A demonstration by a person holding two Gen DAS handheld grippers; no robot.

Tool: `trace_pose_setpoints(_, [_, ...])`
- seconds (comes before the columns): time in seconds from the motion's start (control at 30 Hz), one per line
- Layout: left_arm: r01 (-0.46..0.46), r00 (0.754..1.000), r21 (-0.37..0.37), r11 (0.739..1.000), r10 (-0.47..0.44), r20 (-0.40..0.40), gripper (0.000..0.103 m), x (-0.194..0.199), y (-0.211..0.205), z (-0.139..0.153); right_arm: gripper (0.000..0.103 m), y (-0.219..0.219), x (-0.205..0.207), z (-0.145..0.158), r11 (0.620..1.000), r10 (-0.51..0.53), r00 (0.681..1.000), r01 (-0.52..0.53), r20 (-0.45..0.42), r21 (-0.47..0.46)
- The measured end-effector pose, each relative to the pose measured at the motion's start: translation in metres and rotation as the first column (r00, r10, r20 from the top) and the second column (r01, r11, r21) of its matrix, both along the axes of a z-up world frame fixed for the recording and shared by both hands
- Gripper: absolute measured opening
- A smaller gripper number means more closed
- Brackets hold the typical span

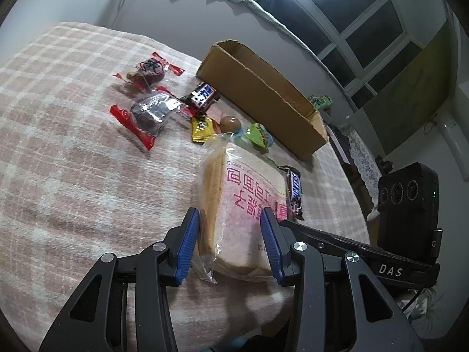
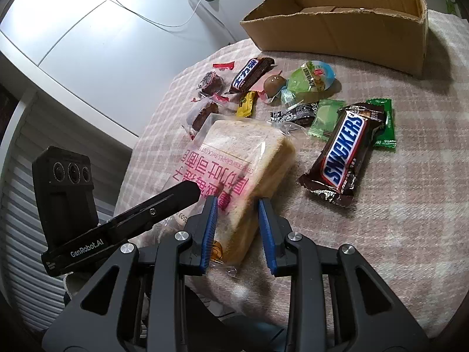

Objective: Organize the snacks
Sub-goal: 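Carry the bread loaf into the cardboard box and open the left tool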

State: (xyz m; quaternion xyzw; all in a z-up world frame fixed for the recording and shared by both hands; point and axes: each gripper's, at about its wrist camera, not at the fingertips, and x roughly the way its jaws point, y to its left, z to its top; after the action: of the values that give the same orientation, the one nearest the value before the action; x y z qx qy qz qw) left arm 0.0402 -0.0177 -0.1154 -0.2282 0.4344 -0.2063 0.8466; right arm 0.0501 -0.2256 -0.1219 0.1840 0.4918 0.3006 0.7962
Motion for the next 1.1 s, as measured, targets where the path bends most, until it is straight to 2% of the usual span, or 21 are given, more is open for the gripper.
trace_pose_setpoints(0.37, [0.042, 0.995, 0.032, 0.999, -0.044, 0.086, 0.04, 0.022, -0.023, 0.033, 0.03, -0.022, 0.02, 0.041, 1.0, -0.023, 0.995, 0.025, 0.097, -0.019])
trace_pose_setpoints(0.73, [0.088, 0.975, 0.073, 0.993, -0.101, 0.199, 0.04, 0.087, -0.061, 0.079, 0.03, -0.053, 0.08, 0.094, 0.994, -0.064, 0.973, 0.082, 0.222, -0.072])
trace_pose_setpoints(0.9, [0.104, 0.972, 0.075, 0.992, -0.118, 0.204, 0.04, 0.125, -0.076, 0.084, 0.03, -0.066, 0.112, 0.102, 0.99, -0.083, 0.968, 0.108, 0.236, -0.096])
trace_pose_setpoints(1.1, [0.118, 0.973, 0.099, 0.988, -0.135, 0.189, 0.04, 0.163, -0.091, 0.081, 0.03, -0.08, 0.155, 0.096, 0.986, -0.096, 0.97, 0.122, 0.224, -0.109])
